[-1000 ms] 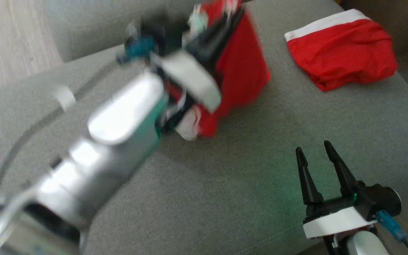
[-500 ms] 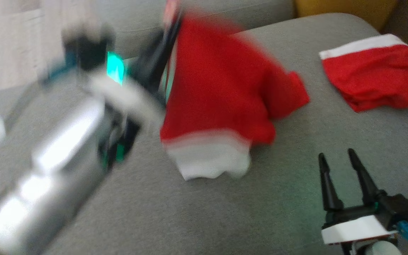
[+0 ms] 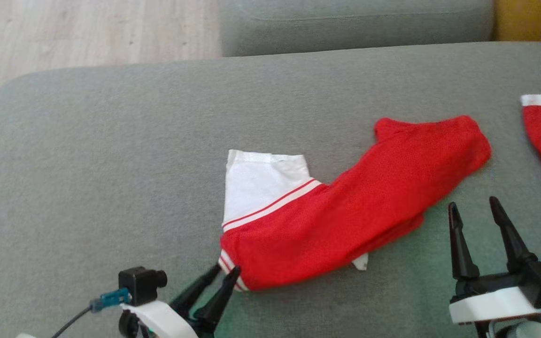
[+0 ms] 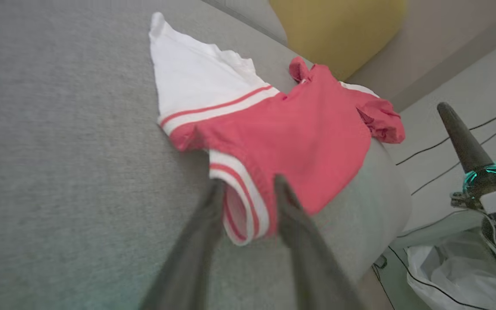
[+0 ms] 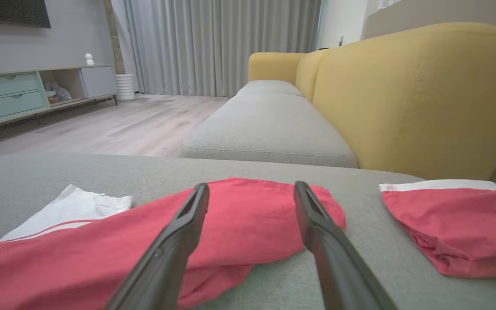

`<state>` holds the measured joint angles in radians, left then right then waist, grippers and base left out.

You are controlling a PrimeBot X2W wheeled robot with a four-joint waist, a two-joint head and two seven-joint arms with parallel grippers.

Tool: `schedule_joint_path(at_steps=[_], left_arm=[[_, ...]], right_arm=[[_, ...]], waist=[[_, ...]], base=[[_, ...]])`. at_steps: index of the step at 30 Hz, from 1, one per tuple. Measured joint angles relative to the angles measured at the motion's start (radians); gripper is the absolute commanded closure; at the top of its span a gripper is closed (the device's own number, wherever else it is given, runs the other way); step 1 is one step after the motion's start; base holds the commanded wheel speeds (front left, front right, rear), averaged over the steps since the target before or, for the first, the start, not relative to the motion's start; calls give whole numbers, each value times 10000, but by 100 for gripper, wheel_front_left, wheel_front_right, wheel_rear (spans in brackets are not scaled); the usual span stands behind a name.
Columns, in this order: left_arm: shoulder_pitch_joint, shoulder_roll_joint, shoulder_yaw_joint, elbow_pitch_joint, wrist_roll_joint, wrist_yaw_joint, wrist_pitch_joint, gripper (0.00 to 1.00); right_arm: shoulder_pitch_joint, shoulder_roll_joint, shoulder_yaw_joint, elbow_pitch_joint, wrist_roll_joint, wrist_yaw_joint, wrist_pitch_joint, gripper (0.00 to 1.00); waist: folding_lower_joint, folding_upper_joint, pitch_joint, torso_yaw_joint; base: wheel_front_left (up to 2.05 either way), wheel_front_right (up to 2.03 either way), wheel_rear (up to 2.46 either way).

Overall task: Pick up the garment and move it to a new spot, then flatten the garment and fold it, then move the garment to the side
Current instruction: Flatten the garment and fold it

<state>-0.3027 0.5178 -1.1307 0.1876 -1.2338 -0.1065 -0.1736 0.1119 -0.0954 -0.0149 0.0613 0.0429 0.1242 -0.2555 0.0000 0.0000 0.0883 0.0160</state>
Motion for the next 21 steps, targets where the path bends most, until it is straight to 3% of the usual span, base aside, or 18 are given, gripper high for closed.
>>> schedule_joint_path(at_steps=[4, 8, 11, 14, 21], left_arm=[[-143, 263, 240, -364, 52, 290, -35, 0], [-1428, 1223, 932, -934, 138, 573, 447, 0], [-2919, 1848, 1287, -1018, 268, 658, 1396, 0], [-4028, 1804, 1306, -740, 115, 431, 2475, 0], [-5670, 861, 583, 1250, 31, 4, 4709, 0]], right_arm=[[-20, 0, 173, 0, 0, 0, 0, 0], [-122, -36, 309, -2, 0, 0, 0, 0], [-270, -94, 339, -15, 0, 0, 0, 0], [-398, -134, 380, -31, 0, 0, 0, 0], [-1052, -215, 527, -146, 0, 0, 0, 0]], waist=[[-1, 0, 105, 185], [0, 0, 304, 87], [1, 0, 500, -20], [0, 0, 757, -160], [2, 0, 1484, -614]], base=[[0, 0, 0], [0, 0, 0], [0, 0, 0], [0, 0, 0], [0, 0, 0]])
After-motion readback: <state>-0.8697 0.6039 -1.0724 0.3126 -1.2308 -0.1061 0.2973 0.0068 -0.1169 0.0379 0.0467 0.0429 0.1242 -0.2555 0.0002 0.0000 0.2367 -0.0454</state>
